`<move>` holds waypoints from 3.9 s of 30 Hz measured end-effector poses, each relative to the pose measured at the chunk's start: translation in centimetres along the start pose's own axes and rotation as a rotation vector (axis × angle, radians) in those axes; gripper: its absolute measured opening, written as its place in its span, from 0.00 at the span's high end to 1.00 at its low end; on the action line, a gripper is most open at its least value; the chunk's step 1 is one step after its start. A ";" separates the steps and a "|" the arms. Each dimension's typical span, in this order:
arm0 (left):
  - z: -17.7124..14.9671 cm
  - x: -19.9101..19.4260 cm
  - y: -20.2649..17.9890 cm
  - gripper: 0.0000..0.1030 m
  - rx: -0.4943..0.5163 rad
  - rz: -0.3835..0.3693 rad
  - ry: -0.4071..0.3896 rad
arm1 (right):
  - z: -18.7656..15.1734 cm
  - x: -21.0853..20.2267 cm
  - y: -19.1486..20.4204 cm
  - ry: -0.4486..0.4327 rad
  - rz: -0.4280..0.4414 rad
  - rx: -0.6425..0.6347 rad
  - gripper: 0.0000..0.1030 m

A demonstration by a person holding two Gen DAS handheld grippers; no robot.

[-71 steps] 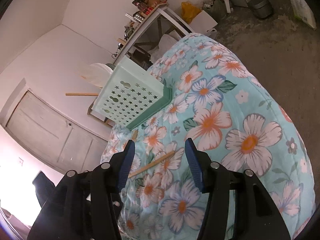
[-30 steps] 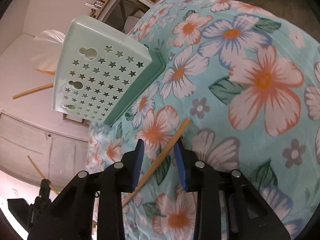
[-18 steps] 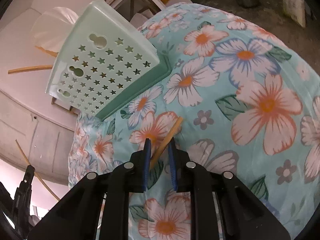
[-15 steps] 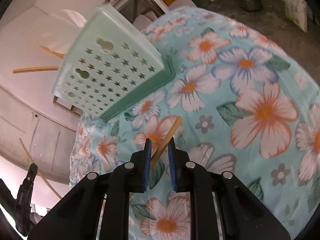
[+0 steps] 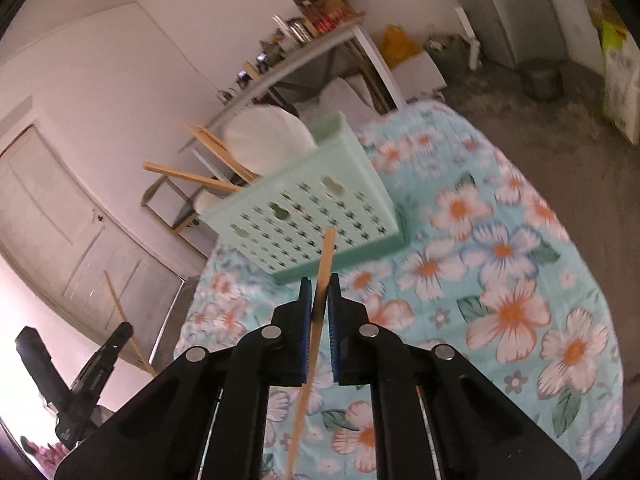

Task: Organize utensils
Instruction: 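Carry both upright chopsticks toward the green basket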

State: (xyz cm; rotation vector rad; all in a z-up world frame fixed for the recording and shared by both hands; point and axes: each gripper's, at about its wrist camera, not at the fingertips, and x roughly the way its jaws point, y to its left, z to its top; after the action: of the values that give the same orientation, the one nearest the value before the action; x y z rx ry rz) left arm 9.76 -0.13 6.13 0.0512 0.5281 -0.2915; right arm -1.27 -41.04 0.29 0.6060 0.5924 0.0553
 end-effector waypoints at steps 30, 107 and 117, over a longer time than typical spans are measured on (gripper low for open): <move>1.1 -4.0 -3.5 0.95 0.078 0.036 -0.074 | -0.1 -6.4 1.2 -0.109 0.141 -0.030 0.94; 10.9 -7.8 -11.7 0.95 0.022 -0.183 -0.420 | 1.6 -10.9 -2.7 -0.194 0.354 0.027 0.94; 16.8 -3.0 -12.5 0.95 -0.157 -0.236 -0.625 | 3.4 -7.3 -3.6 -0.158 0.392 0.036 0.94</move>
State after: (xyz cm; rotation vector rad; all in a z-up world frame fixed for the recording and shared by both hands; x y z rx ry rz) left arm 11.93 -13.34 22.45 -0.2511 -0.0683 -0.4726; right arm -5.98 -47.35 4.26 0.7476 0.3160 0.3621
